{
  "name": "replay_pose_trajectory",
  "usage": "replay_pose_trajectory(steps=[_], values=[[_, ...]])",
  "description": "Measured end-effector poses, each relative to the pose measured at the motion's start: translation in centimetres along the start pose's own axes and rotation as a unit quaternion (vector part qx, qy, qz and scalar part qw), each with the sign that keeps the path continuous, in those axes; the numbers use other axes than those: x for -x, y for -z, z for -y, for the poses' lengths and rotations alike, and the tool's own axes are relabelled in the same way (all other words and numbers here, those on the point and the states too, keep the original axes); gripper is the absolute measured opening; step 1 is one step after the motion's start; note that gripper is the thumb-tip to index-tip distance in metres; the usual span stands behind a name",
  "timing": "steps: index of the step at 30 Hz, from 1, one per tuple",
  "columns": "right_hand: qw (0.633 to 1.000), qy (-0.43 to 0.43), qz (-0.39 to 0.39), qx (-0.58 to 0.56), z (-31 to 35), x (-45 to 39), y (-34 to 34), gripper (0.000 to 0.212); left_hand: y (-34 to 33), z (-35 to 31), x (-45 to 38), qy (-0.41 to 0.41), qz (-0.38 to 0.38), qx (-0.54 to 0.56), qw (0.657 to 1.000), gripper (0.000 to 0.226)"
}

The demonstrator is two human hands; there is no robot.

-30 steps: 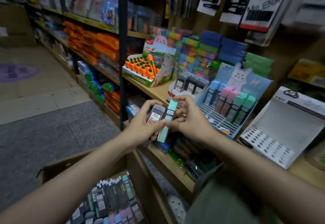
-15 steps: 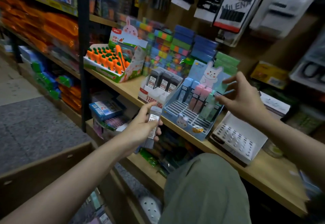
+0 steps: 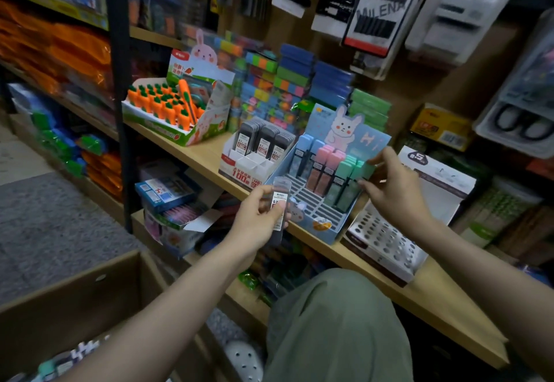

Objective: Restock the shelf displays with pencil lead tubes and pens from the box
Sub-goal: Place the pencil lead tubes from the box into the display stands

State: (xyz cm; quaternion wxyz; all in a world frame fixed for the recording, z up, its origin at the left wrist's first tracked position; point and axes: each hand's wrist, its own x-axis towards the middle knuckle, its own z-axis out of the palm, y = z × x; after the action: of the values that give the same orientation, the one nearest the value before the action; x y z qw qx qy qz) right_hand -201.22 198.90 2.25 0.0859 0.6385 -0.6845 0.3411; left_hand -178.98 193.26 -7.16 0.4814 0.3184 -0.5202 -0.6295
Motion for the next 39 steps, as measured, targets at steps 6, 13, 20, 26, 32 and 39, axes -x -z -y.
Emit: replay_pose_trajectory(steps=[6,13,20,26,32,39], values=[[0.999,0.012,0.014,-0.032,0.2,-0.2,-0.2,0.030,-1.8,-0.5,-0.1,-0.002,-0.043,-0.017,0.999,0.019],[0.998,-0.015,-0.007,-0.060,0.5,-0.6,-0.7,0.025,-2.4,-0.5,0.4,-0.010,-0.028,0.003,1.000,0.019],[1.000,-0.009,-0.020,-0.005,-0.8,0.0,-1.3,0.020,-2.6,-0.9,0.3,-0.015,-0.030,0.008,0.999,0.019],[0.997,0.029,-0.051,0.047,-1.1,0.0,-1.2,0.018,-3.1,-1.6,-0.3,-0.017,-0.039,-0.001,0.999,0.019],[0.995,0.074,-0.047,0.041,-1.7,-0.1,-0.3,0.037,-3.7,-1.9,-1.2,-0.016,-0.031,-0.002,0.999,0.021],[0.978,0.148,0.048,0.139,-2.1,-0.6,-1.0,0.051,-4.6,-3.0,-1.9,-0.020,-0.032,-0.018,0.999,0.024]])
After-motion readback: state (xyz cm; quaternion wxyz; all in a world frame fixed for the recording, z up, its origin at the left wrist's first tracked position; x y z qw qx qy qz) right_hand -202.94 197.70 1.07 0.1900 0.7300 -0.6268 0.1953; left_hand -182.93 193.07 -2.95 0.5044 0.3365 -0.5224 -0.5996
